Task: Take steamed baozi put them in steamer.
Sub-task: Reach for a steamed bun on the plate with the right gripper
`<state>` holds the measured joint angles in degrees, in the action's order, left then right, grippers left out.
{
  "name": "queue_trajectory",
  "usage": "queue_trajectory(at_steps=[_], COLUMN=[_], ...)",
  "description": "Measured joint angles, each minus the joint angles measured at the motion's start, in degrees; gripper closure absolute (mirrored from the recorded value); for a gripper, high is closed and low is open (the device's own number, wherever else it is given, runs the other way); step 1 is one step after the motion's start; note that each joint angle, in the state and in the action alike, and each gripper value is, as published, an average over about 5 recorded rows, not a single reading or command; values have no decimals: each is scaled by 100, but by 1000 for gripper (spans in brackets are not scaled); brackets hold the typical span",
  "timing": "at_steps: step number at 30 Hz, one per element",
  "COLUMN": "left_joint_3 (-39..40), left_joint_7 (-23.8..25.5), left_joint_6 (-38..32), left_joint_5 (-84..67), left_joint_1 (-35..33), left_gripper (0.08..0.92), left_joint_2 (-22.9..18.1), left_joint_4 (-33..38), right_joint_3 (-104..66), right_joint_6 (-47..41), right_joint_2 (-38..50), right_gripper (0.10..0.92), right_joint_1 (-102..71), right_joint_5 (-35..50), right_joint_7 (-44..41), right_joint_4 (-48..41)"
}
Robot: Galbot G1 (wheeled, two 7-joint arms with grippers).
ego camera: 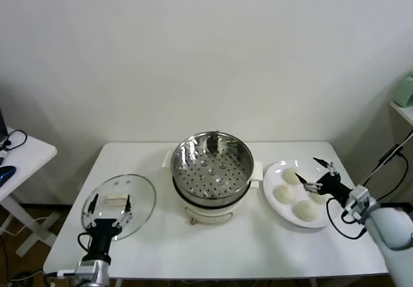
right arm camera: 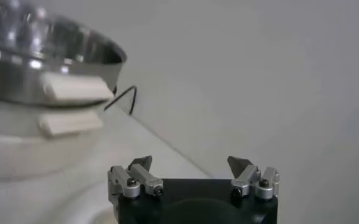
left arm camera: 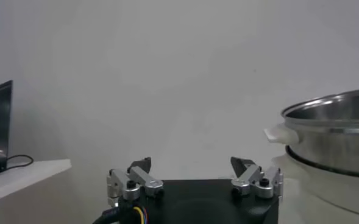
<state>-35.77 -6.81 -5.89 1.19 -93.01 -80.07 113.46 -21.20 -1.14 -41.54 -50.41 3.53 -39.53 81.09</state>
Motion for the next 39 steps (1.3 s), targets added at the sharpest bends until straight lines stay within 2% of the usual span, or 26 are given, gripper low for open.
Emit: queue_trajectory(at_steps=[9,18,26,39], left_joint_3=[8,57,-21,-72], left_joint_7=[-116,-258,-360,-445], left_joint_6=[62,157,203,250], left_joint_5=[-34,-179,-257,-298], left_joint_1=[38,145,154,185], left_gripper=[177,177,177,177], left_joint_2=[53,11,21,29], left_joint_4=[-24,68,107,128], right_joint_3=[2498,4001,4387,4396], right_joint_6=[419,734,882,976], right_joint_2=[322,-256,-1029,-2025], right_gripper=[203,203,203,203], right_joint_1=[2689,4339,4861,5112], right_joint_5=[-831,-1713,-2343,-2968], right_joint_7=[-1799,-2913,-3202,-2900], right_joint_4=[-1572,-3098,-4222,-5372])
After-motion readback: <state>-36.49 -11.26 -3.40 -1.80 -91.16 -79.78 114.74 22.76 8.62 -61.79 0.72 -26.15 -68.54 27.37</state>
